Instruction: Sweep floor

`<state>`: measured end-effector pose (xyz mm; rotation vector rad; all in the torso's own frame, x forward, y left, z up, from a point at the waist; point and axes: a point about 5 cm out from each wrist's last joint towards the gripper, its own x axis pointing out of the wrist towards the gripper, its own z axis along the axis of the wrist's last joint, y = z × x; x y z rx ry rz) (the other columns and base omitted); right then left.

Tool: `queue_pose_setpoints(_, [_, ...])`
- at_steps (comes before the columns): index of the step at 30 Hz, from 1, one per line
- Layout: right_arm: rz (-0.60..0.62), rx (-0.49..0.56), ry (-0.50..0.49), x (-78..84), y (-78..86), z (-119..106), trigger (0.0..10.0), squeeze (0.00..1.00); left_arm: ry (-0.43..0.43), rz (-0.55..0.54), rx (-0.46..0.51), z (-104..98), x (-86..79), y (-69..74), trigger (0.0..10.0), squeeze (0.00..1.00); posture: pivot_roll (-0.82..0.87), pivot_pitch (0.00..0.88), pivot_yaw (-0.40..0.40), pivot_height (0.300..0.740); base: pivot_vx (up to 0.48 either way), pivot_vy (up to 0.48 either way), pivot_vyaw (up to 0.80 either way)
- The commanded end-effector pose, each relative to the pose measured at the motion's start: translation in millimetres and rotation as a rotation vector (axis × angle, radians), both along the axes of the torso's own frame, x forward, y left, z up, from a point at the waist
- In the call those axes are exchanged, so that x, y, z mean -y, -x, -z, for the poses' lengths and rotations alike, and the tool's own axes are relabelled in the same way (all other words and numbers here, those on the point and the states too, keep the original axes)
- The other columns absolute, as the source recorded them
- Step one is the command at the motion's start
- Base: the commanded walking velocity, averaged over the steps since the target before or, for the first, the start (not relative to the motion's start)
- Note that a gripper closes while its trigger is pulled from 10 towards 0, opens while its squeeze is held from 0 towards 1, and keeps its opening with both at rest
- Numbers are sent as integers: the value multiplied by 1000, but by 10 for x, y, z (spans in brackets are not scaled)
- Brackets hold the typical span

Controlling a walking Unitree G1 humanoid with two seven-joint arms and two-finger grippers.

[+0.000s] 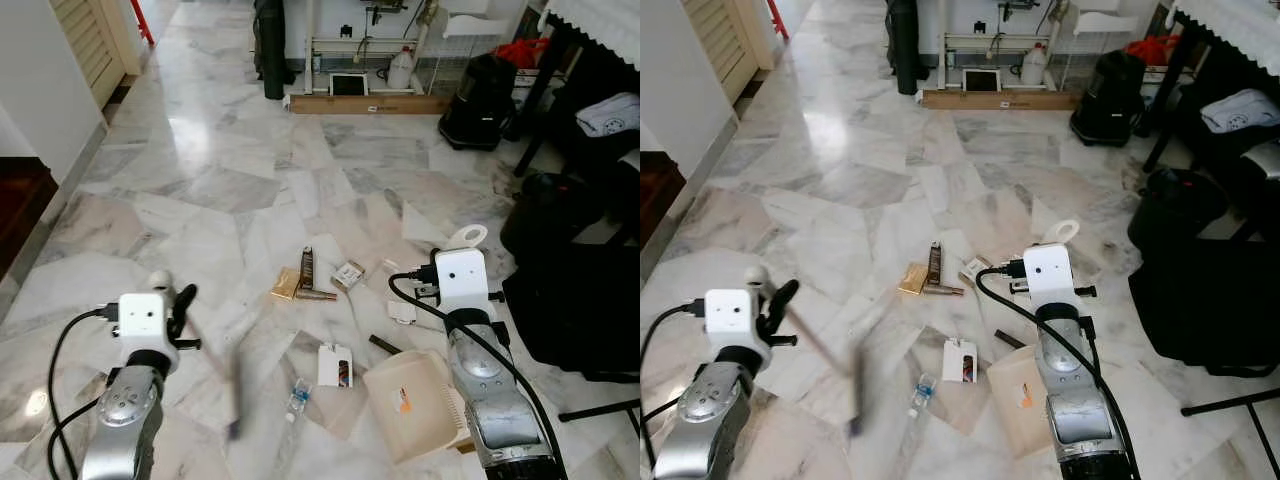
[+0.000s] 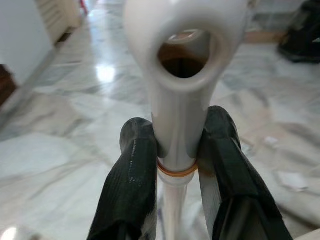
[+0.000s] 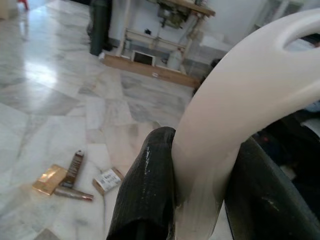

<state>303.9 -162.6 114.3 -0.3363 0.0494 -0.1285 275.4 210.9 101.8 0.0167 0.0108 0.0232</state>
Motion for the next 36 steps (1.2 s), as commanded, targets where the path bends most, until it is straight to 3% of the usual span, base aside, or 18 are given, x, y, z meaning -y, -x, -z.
queue_pose_setpoints(1, [7,53,-15,-3,-57,-77,10000,0,2,-4,17,-12,-60,-14,10000,0,47,49,-12,740,0,0,0])
queue_pose_setpoints(11, [54,64,-110,18,-93,127,10000,0,-31,65,50,-94,-12,-116,10000,0,53,51,-5,740,0,0,0])
queue_pose_setpoints(24, [79,54,-106,62,-77,327,10000,0,-30,75,67,-96,13,-133,10000,0,59,60,-6,740,0,0,0])
queue_pose_setpoints(26, [78,17,-108,41,-38,459,10000,0,-25,85,74,-105,44,-150,10000,0,65,66,-7,740,0,0,0])
queue_pose_setpoints(36, [88,-16,-103,7,23,593,10000,0,4,69,84,-109,38,-176,10000,0,73,77,-2,740,0,0,0])
